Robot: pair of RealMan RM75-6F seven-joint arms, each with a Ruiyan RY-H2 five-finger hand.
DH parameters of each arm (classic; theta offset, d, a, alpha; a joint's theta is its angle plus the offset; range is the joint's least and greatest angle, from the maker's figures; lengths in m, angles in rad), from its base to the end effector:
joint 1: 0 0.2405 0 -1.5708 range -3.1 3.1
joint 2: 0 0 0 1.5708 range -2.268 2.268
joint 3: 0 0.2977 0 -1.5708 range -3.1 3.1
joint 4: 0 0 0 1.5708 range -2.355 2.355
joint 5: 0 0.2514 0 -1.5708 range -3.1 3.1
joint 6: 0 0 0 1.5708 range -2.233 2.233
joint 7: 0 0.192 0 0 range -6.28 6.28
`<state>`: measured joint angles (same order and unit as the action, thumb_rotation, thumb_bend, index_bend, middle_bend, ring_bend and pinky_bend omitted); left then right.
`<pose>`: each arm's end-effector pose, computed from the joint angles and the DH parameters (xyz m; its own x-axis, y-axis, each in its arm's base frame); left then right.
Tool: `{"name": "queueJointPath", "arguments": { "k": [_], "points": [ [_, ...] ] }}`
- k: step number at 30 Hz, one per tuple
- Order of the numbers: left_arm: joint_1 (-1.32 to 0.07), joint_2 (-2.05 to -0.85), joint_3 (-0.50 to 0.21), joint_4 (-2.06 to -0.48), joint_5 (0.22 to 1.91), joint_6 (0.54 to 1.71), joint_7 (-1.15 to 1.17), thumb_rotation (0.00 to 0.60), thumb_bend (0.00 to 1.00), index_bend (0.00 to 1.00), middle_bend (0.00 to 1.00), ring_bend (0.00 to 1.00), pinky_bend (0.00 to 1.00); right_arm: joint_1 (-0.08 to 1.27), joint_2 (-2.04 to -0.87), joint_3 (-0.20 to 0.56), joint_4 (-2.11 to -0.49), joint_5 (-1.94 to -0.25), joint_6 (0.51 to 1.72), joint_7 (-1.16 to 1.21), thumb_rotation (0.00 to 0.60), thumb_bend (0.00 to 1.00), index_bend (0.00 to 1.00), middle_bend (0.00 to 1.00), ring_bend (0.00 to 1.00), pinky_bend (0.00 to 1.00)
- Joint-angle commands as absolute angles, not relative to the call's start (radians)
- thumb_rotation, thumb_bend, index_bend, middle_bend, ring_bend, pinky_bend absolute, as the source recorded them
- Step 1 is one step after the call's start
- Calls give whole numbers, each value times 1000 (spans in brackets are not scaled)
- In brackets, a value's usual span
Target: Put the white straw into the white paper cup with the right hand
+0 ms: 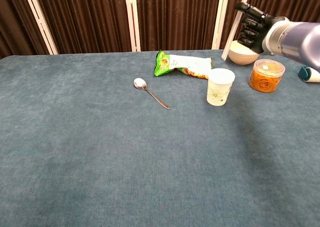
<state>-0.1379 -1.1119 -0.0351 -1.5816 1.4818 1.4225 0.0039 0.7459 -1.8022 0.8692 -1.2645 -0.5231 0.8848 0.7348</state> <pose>-0.3692 0.2520 0.1336 0.4337 0.0536 0.8995 0.9010 -0.0362 -0.4323 -0.1593 -0.5419 -0.0256 -0.9727 0.2073 0.1047 -0.0685 0.1744 -0.9823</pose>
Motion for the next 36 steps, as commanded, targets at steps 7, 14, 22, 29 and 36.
{"name": "queueJointPath", "arguments": {
  "k": [7, 14, 22, 29, 36],
  "points": [
    [-138, -1113, -38, -1584, 1476, 1422, 11, 600, 201, 79, 0, 0, 0, 810, -1922, 874, -1092, -629, 1011, 799, 600, 319, 653, 1000, 994, 1000],
    [-138, -1114, -39, -1584, 1474, 1421, 11, 600, 200, 79, 0, 0, 0, 832, -1970, 864, -1008, -671, 1028, 823, 600, 313, 653, 1000, 994, 1000],
    [-138, -1113, -38, -1584, 1474, 1421, 12, 600, 203, 79, 0, 0, 0, 839, -2002, 867, -960, -676, 1016, 835, 600, 313, 653, 1000, 994, 1000],
    [-136, -1115, -40, -1589, 1467, 1422, 20, 600, 203, 80, 0, 0, 0, 855, -2028, 871, -919, -679, 1011, 835, 600, 306, 654, 1000, 994, 1000],
    [-132, -1116, -41, -1592, 1461, 1425, 25, 600, 207, 80, 0, 0, 0, 868, -2049, 872, -880, -697, 990, 858, 600, 293, 653, 1000, 994, 999]
  ]
}}
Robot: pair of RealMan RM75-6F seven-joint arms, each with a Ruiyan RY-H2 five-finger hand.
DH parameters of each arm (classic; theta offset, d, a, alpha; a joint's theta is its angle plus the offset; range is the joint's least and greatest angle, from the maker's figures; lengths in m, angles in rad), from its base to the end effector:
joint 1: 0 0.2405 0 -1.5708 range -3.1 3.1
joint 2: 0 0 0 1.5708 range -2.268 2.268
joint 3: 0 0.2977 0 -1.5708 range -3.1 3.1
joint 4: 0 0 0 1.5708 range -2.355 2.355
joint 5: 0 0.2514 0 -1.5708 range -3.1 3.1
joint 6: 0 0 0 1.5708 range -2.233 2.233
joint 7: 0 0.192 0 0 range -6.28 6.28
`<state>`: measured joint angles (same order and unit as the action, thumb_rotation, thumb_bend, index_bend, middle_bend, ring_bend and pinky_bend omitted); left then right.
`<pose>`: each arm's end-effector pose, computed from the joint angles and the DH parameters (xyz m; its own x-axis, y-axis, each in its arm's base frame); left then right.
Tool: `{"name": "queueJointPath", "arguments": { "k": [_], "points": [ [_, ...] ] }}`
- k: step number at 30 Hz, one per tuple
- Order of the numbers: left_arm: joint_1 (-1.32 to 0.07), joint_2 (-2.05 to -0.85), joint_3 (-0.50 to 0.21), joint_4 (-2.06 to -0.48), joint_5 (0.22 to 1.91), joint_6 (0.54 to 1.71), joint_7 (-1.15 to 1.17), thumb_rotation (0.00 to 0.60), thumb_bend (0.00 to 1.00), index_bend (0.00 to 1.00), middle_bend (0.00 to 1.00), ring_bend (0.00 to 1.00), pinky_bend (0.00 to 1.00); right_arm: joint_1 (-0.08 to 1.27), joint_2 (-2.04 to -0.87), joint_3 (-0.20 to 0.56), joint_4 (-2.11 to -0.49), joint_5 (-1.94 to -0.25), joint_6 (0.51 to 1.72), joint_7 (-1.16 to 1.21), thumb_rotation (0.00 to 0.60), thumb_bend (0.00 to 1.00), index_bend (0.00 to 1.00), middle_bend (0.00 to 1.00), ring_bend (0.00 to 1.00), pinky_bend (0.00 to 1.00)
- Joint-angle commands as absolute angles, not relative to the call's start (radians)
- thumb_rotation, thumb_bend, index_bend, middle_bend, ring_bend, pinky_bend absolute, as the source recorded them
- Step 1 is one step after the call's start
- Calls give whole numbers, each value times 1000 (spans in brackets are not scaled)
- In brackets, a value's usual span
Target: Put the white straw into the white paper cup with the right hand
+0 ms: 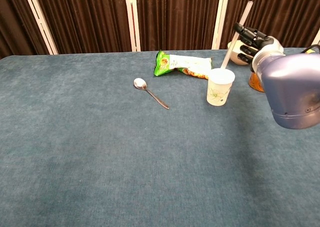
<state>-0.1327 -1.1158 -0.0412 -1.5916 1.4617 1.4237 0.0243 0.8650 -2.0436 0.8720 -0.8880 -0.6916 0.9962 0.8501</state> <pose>-0.3702 0.2514 0.1336 0.4362 0.0502 0.8984 0.8998 -0.0138 -0.4361 -0.1773 -0.5433 -0.0843 -0.9292 0.3266 0.1728 -0.1537 0.0837 -0.9846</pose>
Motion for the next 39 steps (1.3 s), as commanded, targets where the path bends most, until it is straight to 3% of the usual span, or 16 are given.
{"name": "queueJointPath", "arguments": {
  "k": [1, 27, 39],
  "points": [
    [-131, -1116, -41, -1592, 1461, 1425, 25, 600, 207, 80, 0, 0, 0, 869, -2053, 871, -876, -700, 988, 860, 600, 293, 653, 1000, 995, 998],
    [-125, -1115, -39, -1592, 1463, 1428, 17, 600, 217, 80, 0, 0, 0, 841, -2080, 836, -855, -781, 975, 909, 600, 245, 653, 1000, 995, 971],
    [-125, -1113, -37, -1589, 1470, 1428, 1, 600, 227, 80, 0, 0, 0, 717, -1997, 819, -1039, -842, 1082, 904, 600, 245, 653, 1000, 994, 968]
  ]
}}
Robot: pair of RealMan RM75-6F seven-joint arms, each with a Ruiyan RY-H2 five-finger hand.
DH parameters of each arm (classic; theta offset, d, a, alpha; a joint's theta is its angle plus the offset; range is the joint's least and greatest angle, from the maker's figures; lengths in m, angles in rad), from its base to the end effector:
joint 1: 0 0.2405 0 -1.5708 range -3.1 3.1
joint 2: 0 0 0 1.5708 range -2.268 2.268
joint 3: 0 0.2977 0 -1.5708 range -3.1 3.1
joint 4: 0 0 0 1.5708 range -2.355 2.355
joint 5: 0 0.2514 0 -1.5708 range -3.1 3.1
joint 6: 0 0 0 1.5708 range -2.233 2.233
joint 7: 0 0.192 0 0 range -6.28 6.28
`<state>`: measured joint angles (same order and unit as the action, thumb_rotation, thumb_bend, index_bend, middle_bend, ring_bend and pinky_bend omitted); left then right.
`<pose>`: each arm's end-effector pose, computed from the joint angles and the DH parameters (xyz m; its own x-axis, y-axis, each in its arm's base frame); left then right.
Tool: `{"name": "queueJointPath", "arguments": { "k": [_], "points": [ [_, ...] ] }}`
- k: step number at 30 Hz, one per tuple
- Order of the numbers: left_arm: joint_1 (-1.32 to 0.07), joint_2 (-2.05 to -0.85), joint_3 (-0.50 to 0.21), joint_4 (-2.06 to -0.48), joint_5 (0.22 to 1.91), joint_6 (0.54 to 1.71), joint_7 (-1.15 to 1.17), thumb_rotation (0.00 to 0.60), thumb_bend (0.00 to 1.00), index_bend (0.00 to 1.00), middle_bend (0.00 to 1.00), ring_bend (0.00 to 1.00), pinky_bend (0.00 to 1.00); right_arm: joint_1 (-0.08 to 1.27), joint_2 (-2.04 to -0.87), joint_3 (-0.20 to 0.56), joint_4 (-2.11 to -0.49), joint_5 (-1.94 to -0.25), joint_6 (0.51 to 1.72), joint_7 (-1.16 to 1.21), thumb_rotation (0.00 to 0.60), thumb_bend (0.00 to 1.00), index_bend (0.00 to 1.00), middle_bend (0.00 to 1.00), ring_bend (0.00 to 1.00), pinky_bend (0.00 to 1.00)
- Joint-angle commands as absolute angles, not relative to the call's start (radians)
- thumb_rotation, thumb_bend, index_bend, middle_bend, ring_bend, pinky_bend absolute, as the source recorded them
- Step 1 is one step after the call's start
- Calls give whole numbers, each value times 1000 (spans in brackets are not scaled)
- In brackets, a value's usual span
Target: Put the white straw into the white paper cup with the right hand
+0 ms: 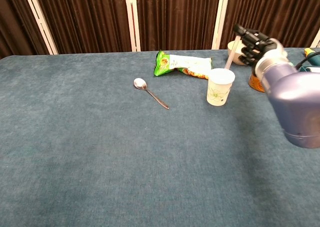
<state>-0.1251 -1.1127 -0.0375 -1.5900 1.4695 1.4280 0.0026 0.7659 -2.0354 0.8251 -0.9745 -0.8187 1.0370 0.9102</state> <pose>-0.3716 0.2477 0.1345 0.4218 0.0524 0.9052 0.9066 -0.0132 -0.4217 -0.1860 -0.5223 -0.0801 -0.9440 0.2829 0.1697 -0.1660 0.0373 -0.9854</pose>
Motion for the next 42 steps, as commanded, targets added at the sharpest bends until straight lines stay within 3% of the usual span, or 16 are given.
{"name": "queueJointPath", "arguments": {
  "k": [1, 6, 11, 13, 15, 21, 23, 25, 28, 34, 42],
  "points": [
    [-125, -1113, -37, -1589, 1471, 1428, 0, 600, 226, 80, 0, 0, 0, 698, -1982, 816, -1067, -850, 1097, 900, 600, 246, 653, 1000, 995, 968],
    [-125, -1113, -35, -1586, 1479, 1431, -8, 600, 226, 80, 0, 0, 0, 615, -1877, 802, -1200, -912, 1183, 831, 600, 244, 635, 1000, 978, 934],
    [-125, -1113, -35, -1585, 1482, 1431, -9, 600, 226, 80, 0, 0, 0, 535, -1706, 737, -1327, -1036, 1220, 698, 600, 239, 528, 991, 878, 864],
    [-126, -1113, -34, -1585, 1483, 1431, -8, 600, 226, 80, 0, 0, 0, 503, -1635, 705, -1376, -1077, 1212, 657, 600, 236, 496, 945, 827, 831],
    [-126, -1112, -33, -1585, 1487, 1432, -5, 600, 225, 80, 0, 0, 0, 451, -1511, 635, -1443, -1162, 1176, 600, 600, 229, 450, 847, 728, 766],
    [-126, -1112, -32, -1587, 1488, 1432, -1, 600, 226, 80, 0, 0, 0, 341, -1290, 507, -1591, -1282, 1130, 555, 600, 218, 231, 392, 303, 428],
    [-126, -1112, -32, -1587, 1489, 1432, 1, 600, 226, 80, 0, 0, 0, 309, -1229, 449, -1624, -1322, 1122, 518, 600, 204, 175, 218, 106, 248],
    [-126, -1112, -32, -1588, 1489, 1433, 1, 600, 225, 80, 0, 0, 0, 287, -1193, 398, -1631, -1355, 1121, 468, 600, 184, 137, 95, 12, 92],
    [-126, -1112, -32, -1586, 1489, 1432, -3, 600, 226, 80, 0, 0, 0, 264, -1156, 330, -1625, -1387, 1119, 385, 600, 156, 69, 1, 0, 0],
    [-128, -1108, -31, -1584, 1489, 1426, -13, 600, 225, 80, 0, 0, 0, 212, -1112, 241, -1639, -1358, 1125, 235, 600, 100, 0, 0, 0, 0],
    [-130, -1105, -28, -1578, 1500, 1425, -27, 600, 227, 80, 0, 0, 0, 180, -1147, 242, -1628, -1331, 1260, 87, 600, 92, 0, 0, 0, 0]
  ]
}}
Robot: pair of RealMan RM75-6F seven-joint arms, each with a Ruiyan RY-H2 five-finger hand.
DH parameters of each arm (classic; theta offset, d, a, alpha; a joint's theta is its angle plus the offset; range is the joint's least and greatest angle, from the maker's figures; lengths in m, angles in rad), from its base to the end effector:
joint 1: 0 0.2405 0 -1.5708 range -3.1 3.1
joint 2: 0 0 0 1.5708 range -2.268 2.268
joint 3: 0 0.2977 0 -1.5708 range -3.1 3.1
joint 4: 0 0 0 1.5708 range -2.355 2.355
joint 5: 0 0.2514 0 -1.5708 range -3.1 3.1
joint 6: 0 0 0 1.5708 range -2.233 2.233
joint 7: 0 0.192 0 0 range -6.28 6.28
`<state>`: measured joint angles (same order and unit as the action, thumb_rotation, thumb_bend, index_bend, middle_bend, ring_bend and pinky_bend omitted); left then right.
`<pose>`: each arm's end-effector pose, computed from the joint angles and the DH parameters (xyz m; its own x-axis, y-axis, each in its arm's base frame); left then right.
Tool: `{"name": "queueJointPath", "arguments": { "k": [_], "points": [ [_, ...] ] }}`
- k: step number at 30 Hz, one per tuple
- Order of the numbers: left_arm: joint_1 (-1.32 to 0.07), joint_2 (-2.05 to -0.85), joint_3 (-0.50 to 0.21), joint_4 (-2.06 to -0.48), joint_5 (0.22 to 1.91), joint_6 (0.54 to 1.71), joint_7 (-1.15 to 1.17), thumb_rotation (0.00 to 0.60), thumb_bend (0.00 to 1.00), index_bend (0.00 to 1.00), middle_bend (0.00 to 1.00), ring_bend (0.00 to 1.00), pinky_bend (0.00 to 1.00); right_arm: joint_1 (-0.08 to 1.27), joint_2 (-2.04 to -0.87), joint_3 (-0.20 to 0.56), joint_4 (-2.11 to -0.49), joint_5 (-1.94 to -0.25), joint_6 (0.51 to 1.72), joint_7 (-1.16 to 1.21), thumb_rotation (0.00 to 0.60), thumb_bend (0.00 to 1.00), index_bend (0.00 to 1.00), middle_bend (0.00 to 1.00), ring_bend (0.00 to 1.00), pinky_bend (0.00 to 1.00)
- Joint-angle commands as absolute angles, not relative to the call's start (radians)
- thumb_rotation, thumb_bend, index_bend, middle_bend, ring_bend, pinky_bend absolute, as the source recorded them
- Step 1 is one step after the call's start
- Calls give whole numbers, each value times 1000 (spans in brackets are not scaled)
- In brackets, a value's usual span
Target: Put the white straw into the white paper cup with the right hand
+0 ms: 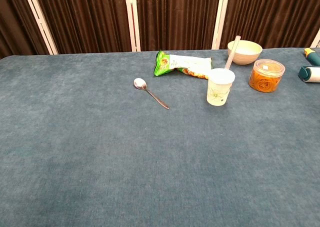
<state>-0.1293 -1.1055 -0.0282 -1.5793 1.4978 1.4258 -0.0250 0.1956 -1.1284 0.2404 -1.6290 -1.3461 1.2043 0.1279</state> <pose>-0.3704 0.2471 0.1345 0.4174 0.0610 0.9067 0.9086 -0.0420 -0.4155 -0.3487 -0.3203 0.1320 0.1939 -0.0550 0.9795 -0.9803 0.0263 0.1956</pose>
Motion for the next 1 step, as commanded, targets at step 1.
{"name": "queueJointPath", "arguments": {
  "k": [1],
  "points": [
    [-131, -1104, -27, -1577, 1500, 1424, -29, 600, 226, 80, 0, 0, 0, 180, -1152, 243, -1627, -1332, 1271, 80, 600, 92, 0, 0, 0, 0]
  ]
}}
